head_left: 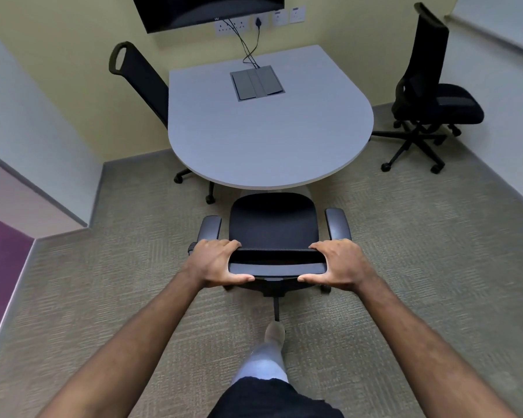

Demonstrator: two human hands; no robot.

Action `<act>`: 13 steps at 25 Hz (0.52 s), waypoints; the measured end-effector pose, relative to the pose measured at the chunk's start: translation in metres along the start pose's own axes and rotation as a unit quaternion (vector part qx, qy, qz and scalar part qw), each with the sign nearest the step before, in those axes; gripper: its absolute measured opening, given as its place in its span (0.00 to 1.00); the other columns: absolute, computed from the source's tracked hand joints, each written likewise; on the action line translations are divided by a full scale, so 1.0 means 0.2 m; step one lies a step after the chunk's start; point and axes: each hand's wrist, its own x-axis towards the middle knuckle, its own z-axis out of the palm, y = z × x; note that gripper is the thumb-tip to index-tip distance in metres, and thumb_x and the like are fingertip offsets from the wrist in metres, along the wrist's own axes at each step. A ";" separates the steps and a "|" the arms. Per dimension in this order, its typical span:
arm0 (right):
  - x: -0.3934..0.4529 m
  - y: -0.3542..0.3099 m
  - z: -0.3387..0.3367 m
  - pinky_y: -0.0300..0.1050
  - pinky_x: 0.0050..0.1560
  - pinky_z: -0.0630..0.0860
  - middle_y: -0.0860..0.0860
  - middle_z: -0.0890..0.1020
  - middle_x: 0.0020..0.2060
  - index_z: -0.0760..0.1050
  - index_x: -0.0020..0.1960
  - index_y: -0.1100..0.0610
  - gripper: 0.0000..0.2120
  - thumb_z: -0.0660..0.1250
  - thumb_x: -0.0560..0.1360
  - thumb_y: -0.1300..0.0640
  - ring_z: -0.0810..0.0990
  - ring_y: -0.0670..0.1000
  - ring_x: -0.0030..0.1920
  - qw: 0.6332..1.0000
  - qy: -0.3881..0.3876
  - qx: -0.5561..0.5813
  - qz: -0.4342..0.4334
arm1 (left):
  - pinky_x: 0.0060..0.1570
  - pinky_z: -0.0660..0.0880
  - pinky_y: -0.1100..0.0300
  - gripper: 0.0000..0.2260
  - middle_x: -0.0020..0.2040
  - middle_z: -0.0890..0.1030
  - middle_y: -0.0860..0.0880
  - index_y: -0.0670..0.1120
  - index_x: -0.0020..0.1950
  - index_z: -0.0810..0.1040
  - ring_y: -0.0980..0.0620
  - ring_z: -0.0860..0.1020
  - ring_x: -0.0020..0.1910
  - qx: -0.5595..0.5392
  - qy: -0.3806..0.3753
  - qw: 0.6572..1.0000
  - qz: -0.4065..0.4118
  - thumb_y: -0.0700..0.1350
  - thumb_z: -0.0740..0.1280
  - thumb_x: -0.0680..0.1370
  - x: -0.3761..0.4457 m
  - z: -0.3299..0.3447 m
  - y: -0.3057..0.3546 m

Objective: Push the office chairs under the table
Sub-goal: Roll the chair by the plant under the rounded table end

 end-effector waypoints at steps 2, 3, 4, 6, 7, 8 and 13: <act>0.03 0.01 0.00 0.50 0.60 0.80 0.43 0.87 0.57 0.80 0.68 0.47 0.54 0.51 0.63 0.09 0.85 0.49 0.58 1.000 0.004 0.006 0.000 | 0.55 0.75 0.50 0.53 0.57 0.84 0.54 0.53 0.70 0.76 0.50 0.82 0.54 0.000 -0.006 1.000 0.000 0.88 0.45 0.64 0.03 0.00 -0.02; 0.04 0.01 0.00 0.50 0.60 0.80 0.43 0.87 0.57 0.81 0.68 0.48 0.54 0.50 0.63 0.09 0.85 0.49 0.57 1.000 0.008 0.012 0.003 | 0.55 0.74 0.49 0.53 0.57 0.84 0.54 0.53 0.70 0.75 0.50 0.82 0.54 0.001 -0.008 1.000 -0.001 0.88 0.44 0.64 0.05 0.00 -0.03; 0.06 0.02 0.00 0.50 0.59 0.80 0.43 0.87 0.56 0.81 0.67 0.48 0.55 0.49 0.63 0.09 0.85 0.49 0.57 1.000 0.011 0.016 0.005 | 0.54 0.74 0.49 0.53 0.56 0.84 0.55 0.53 0.70 0.75 0.50 0.81 0.53 0.001 -0.010 1.000 -0.001 0.88 0.44 0.64 0.07 0.00 -0.04; 0.09 0.03 0.00 0.50 0.59 0.80 0.43 0.87 0.56 0.81 0.67 0.48 0.55 0.50 0.63 0.09 0.86 0.49 0.56 1.000 0.014 0.019 0.004 | 0.53 0.74 0.50 0.53 0.55 0.84 0.54 0.53 0.69 0.75 0.50 0.81 0.52 0.001 -0.017 1.000 0.002 0.88 0.43 0.64 0.10 0.00 -0.06; 0.11 0.03 0.01 0.50 0.59 0.80 0.43 0.87 0.56 0.81 0.67 0.48 0.54 0.50 0.63 0.09 0.86 0.49 0.56 1.000 0.014 0.018 0.004 | 0.52 0.74 0.50 0.53 0.54 0.84 0.54 0.52 0.69 0.75 0.50 0.81 0.52 0.002 -0.017 1.000 0.003 0.89 0.42 0.64 0.12 0.00 -0.07; 0.11 0.04 0.01 0.51 0.59 0.81 0.43 0.87 0.55 0.82 0.66 0.48 0.54 0.51 0.63 0.09 0.86 0.50 0.56 1.000 0.015 0.015 0.003 | 0.51 0.74 0.50 0.53 0.54 0.84 0.54 0.52 0.68 0.75 0.50 0.81 0.51 0.003 -0.016 1.000 0.005 0.89 0.42 0.63 0.12 0.01 -0.07; 0.08 0.07 0.04 0.52 0.59 0.80 0.43 0.88 0.56 0.82 0.67 0.48 0.52 0.54 0.65 0.10 0.86 0.48 0.56 0.999 0.028 0.019 0.002 | 0.51 0.73 0.51 0.53 0.56 0.84 0.54 0.52 0.67 0.76 0.50 0.82 0.51 0.011 -0.017 1.000 0.006 0.89 0.42 0.64 0.11 0.05 -0.05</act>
